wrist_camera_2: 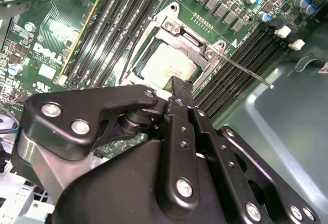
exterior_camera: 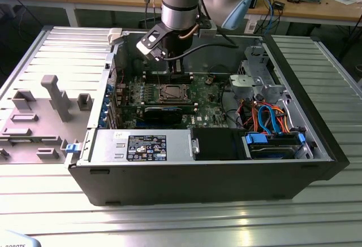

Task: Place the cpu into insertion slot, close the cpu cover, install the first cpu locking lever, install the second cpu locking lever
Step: 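Install the first cpu locking lever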

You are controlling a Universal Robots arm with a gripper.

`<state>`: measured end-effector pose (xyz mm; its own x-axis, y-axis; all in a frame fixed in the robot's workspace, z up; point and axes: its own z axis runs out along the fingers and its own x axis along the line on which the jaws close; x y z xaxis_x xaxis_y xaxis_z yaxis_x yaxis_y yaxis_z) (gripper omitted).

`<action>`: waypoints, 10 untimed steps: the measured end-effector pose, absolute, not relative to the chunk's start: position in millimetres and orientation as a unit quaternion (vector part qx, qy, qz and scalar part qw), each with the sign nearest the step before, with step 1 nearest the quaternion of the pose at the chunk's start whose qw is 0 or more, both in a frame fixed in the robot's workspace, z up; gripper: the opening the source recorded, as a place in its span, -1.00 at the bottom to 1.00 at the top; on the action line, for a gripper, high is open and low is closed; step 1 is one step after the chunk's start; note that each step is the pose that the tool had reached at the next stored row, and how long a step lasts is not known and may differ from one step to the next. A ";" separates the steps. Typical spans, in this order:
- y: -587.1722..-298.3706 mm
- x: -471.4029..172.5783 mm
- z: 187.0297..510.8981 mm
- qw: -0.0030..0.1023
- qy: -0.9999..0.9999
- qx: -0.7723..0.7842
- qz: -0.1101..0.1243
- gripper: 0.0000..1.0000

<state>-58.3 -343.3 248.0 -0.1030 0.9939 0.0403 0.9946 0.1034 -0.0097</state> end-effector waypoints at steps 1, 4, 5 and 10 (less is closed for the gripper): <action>-343.3 -58.3 248.6 0.018 -0.743 -0.669 -0.010 -0.79; -343.3 -58.3 251.1 0.018 -0.743 -0.669 -0.010 -0.79; -343.3 -58.3 251.8 0.018 -0.743 -0.670 -0.010 -0.79; -343.3 -58.3 254.9 0.018 -0.742 -0.670 -0.010 -0.79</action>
<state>-58.3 -343.3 254.9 -0.1025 0.9939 0.0403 0.9946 0.1029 -0.0097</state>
